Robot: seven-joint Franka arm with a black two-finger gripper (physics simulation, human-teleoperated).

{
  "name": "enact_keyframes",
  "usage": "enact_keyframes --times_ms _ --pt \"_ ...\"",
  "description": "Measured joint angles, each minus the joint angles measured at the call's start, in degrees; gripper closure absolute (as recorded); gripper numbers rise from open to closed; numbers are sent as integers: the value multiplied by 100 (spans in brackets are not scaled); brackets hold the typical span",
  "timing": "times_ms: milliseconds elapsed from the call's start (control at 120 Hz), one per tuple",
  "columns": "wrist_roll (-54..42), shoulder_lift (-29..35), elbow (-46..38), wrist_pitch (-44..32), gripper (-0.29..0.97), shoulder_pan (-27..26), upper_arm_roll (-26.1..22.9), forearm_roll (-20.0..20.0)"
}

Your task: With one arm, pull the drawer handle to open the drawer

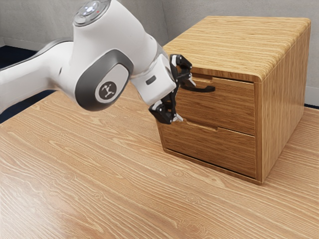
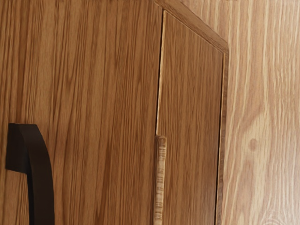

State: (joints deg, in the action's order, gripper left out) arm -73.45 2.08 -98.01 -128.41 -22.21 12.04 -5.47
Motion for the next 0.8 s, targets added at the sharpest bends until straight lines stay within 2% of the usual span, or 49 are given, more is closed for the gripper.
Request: enact_keyframes --times_ms 333,600,800 --pt "-126 -295 233 -30 0 -210 259 59" --pt "-182 -352 309 -33 -1 -105 267 84" --pt "-202 -447 318 -38 -7 -141 330 137"
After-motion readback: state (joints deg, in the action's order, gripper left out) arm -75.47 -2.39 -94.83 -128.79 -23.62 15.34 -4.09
